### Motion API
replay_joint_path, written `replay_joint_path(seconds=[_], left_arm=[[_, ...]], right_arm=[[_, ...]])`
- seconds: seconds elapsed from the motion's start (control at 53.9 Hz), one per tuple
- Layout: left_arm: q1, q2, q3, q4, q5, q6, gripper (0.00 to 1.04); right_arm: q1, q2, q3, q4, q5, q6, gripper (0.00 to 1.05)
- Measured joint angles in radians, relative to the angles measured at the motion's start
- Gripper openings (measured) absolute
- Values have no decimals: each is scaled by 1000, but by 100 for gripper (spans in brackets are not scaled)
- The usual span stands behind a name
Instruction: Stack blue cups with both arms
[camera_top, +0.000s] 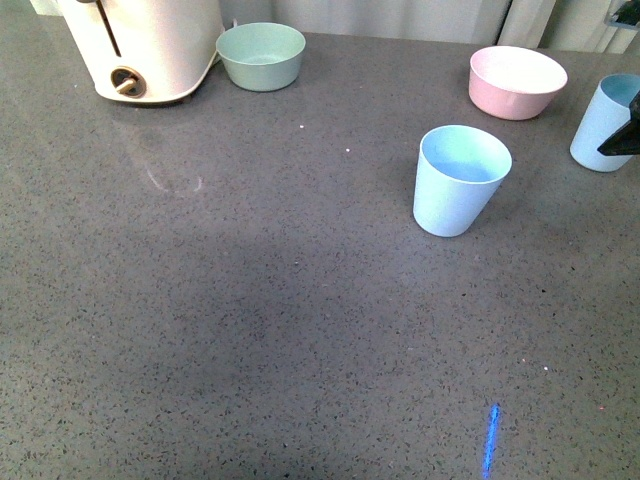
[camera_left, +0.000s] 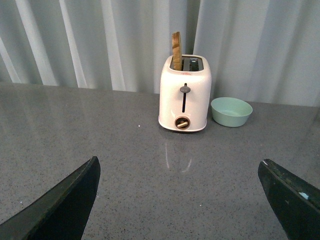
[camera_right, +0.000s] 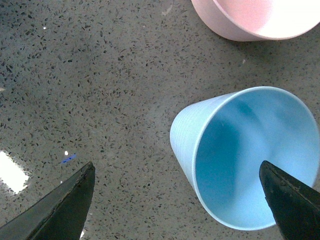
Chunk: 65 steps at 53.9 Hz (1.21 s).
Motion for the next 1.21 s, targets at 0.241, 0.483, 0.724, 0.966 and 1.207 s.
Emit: replay_joint_path(seconds=[0.241, 0.483, 0.724, 0.966, 1.207], left_arm=[[0, 0, 0, 0, 0, 0, 96], [0, 0, 0, 0, 0, 0, 96], [0, 0, 0, 0, 0, 0, 96], [0, 0, 0, 0, 0, 0, 96], [0, 0, 0, 0, 0, 0, 96]], right_arm=[[17, 47, 27, -1, 20, 0, 96], [24, 59, 34, -8, 24, -1, 56], [19, 59, 37, -19, 24, -7, 13], [0, 28, 18, -22, 23, -18, 2], [-9, -91, -42, -78, -40, -49, 2]])
